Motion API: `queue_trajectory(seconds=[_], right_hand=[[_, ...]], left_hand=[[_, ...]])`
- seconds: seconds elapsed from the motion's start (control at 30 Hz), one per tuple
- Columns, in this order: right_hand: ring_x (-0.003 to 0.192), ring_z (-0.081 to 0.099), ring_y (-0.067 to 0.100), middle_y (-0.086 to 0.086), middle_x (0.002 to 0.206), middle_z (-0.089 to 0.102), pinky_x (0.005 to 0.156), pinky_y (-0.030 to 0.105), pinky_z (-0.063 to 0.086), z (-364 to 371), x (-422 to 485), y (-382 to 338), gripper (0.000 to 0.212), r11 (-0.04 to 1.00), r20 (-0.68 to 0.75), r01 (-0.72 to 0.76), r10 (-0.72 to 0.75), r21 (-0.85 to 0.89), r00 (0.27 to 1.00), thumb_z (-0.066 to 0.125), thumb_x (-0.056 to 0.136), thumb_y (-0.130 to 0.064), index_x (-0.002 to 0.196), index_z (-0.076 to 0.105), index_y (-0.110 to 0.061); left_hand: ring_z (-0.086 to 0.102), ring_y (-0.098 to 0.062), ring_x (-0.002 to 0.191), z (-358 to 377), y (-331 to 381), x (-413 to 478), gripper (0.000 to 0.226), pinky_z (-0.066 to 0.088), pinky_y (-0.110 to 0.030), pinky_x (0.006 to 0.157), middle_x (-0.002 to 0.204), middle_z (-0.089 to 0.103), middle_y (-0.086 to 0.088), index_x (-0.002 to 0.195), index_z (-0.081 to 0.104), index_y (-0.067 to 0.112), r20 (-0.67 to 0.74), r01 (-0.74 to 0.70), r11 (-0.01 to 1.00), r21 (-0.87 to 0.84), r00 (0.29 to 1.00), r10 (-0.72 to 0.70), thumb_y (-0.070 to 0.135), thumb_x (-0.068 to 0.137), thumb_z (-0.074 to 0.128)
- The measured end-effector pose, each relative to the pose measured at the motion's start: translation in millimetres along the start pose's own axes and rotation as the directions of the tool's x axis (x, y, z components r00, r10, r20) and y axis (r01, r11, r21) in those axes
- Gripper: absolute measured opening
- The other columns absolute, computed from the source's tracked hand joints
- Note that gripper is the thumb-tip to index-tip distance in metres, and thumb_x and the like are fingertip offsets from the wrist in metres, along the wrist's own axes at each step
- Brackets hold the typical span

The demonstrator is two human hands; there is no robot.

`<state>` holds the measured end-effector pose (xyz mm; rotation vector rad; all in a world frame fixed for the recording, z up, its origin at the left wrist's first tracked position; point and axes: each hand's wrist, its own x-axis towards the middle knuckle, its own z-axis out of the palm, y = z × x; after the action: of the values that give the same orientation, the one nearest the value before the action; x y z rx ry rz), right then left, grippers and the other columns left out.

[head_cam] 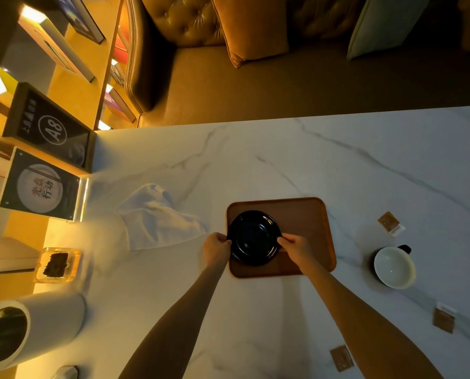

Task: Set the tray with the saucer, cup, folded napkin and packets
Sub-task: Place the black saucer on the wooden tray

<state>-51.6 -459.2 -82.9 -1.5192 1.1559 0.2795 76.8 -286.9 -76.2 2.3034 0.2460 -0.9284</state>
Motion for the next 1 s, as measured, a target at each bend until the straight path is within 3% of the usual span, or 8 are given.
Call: queue_trajectory(seconds=[0.23, 0.37, 0.63, 0.73, 0.83, 1.0], right_hand=[[0.107, 0.064, 0.027, 0.015, 0.119, 0.067, 0.095, 0.038, 0.052, 1.6, -4.2, 3.6, 0.037, 0.996, -0.020, 0.060, -0.061, -0.071, 0.998, 0.050, 0.098, -0.022, 0.129, 0.056, -0.002], [0.094, 0.066, 0.025, 0.017, 0.107, 0.069, 0.081, 0.033, 0.053, 3.6, -5.3, 2.9, 0.032, 0.992, -0.030, 0.081, -0.085, -0.099, 0.996, 0.047, 0.099, -0.023, 0.121, 0.061, -0.004], [0.097, 0.066, 0.030, 0.018, 0.104, 0.069, 0.090, 0.045, 0.054, 4.4, -1.3, 0.6, 0.031, 0.991, -0.030, 0.035, -0.040, -0.130, 0.999, 0.046, 0.099, -0.025, 0.116, 0.061, -0.005], [0.092, 0.066, 0.028, 0.019, 0.103, 0.068, 0.082, 0.039, 0.054, 4.5, -1.9, 0.1, 0.030, 0.990, -0.043, 0.030, -0.036, -0.141, 0.998, 0.046, 0.098, -0.024, 0.115, 0.062, -0.004], [0.076, 0.058, 0.010, 0.017, 0.104, 0.068, 0.063, 0.020, 0.046, 4.6, -2.9, 0.5, 0.031, 0.987, -0.041, 0.032, -0.039, -0.160, 0.998, 0.046, 0.099, -0.023, 0.117, 0.061, -0.004], [0.083, 0.060, 0.016, 0.016, 0.105, 0.068, 0.071, 0.026, 0.047, 4.6, -2.0, 1.4, 0.032, 0.987, -0.042, 0.029, -0.036, -0.157, 0.998, 0.046, 0.099, -0.024, 0.120, 0.060, -0.004]], left_hand=[[0.065, -0.023, 0.092, 3.0, -1.2, 0.7, 0.016, 0.055, -0.043, 0.089, 0.098, 0.070, -0.005, 0.105, 0.068, 0.014, -0.011, -0.013, 1.000, -0.008, 1.000, 0.013, 0.020, 0.091, 0.063], [0.065, -0.025, 0.095, 3.9, -2.0, 0.6, 0.017, 0.054, -0.041, 0.090, 0.102, 0.070, -0.008, 0.106, 0.068, 0.012, -0.007, -0.021, 1.000, -0.016, 1.000, 0.021, 0.019, 0.091, 0.063], [0.065, -0.023, 0.095, 5.7, -1.9, 1.2, 0.019, 0.055, -0.041, 0.089, 0.102, 0.070, -0.006, 0.108, 0.067, 0.014, -0.002, -0.019, 1.000, 0.013, 1.000, 0.019, 0.021, 0.092, 0.061], [0.065, -0.024, 0.095, 5.2, -1.4, 0.8, 0.019, 0.055, -0.040, 0.088, 0.102, 0.070, -0.007, 0.109, 0.067, 0.013, 0.003, -0.026, 0.999, 0.021, 1.000, 0.026, 0.019, 0.092, 0.061], [0.065, -0.025, 0.095, 5.2, -1.5, 1.3, 0.018, 0.055, -0.042, 0.089, 0.101, 0.070, -0.008, 0.108, 0.066, 0.013, 0.008, -0.032, 0.999, 0.026, 0.999, 0.032, 0.019, 0.092, 0.061], [0.064, -0.023, 0.091, 4.8, -1.2, 1.1, 0.018, 0.053, -0.036, 0.081, 0.101, 0.070, -0.009, 0.107, 0.068, 0.010, 0.011, -0.053, 0.998, 0.025, 0.999, 0.052, 0.017, 0.091, 0.061]])
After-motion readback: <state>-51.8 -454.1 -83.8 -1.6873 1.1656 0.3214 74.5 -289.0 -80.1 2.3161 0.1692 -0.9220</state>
